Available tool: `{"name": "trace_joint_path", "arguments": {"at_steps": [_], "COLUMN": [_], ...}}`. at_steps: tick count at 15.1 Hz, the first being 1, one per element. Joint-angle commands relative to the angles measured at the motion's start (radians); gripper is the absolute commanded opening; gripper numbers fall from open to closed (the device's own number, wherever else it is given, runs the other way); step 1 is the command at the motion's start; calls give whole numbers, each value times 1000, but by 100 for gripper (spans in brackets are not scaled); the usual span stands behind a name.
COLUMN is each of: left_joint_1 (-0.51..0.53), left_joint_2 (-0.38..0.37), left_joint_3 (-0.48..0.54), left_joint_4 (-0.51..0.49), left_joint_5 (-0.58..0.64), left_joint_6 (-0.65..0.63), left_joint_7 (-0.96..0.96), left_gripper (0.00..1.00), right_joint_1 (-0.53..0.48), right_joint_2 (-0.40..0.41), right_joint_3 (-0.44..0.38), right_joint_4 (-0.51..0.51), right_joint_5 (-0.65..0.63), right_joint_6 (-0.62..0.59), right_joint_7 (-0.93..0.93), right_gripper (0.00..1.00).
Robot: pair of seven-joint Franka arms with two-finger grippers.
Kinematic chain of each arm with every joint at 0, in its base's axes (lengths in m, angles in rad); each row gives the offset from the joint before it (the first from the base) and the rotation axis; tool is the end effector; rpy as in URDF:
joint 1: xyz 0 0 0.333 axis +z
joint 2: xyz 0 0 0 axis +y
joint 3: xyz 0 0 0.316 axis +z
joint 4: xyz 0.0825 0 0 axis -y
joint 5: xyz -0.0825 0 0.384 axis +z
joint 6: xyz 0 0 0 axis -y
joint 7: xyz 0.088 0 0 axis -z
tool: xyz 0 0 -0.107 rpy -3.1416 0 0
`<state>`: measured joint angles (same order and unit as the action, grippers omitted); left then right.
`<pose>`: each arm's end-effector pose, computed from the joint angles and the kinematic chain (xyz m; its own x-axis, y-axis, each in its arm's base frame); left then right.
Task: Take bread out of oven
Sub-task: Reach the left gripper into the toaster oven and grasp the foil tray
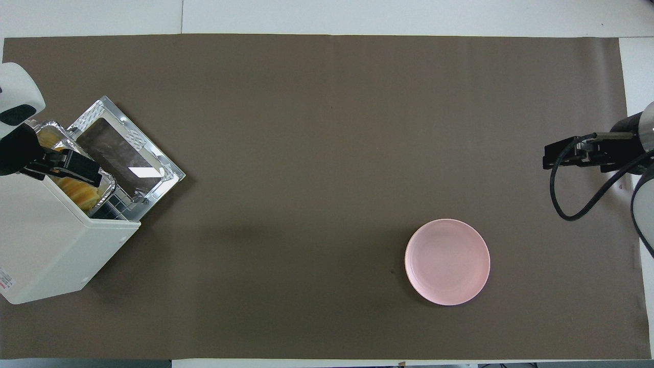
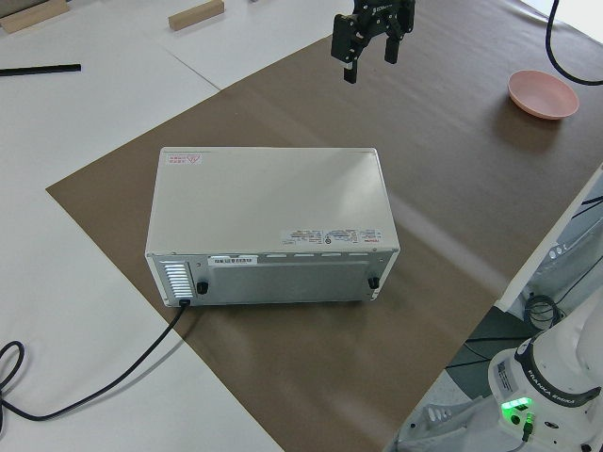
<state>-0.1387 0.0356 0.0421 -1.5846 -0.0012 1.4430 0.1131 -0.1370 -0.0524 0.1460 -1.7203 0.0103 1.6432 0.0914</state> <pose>0.5464 -0.0535 0.5885 0.9626 -0.2066 -0.1752 -0.2064 -0.9783 0.0196 0.5415 0.0077 0.5883 0.9962 -0.0834 -0.0254 -0.0835 -0.9965 -0.0003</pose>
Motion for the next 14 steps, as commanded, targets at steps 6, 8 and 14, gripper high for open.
{"name": "trace_joint_path", "arguments": {"at_steps": [6, 8, 14], "left_joint_1": [-7, -4, -7], "left_joint_2": [195, 309, 402], "left_joint_3": [16, 24, 88], "left_joint_4": [173, 296, 324], "left_joint_5": [18, 26, 32], "left_joint_6": [50, 19, 80], "left_joint_7": [-264, -318, -665], "left_gripper": [100, 100, 100], "right_joint_1": [-10, -10, -10], "right_joint_2": [3, 3, 3], "right_joint_3": [6, 6, 6], "right_joint_4": [7, 7, 7], "right_joint_5": [11, 11, 11], "right_joint_6": [-14, -14, -14], "right_joint_7": [-15, -15, -15], "right_gripper": [100, 100, 100]}}
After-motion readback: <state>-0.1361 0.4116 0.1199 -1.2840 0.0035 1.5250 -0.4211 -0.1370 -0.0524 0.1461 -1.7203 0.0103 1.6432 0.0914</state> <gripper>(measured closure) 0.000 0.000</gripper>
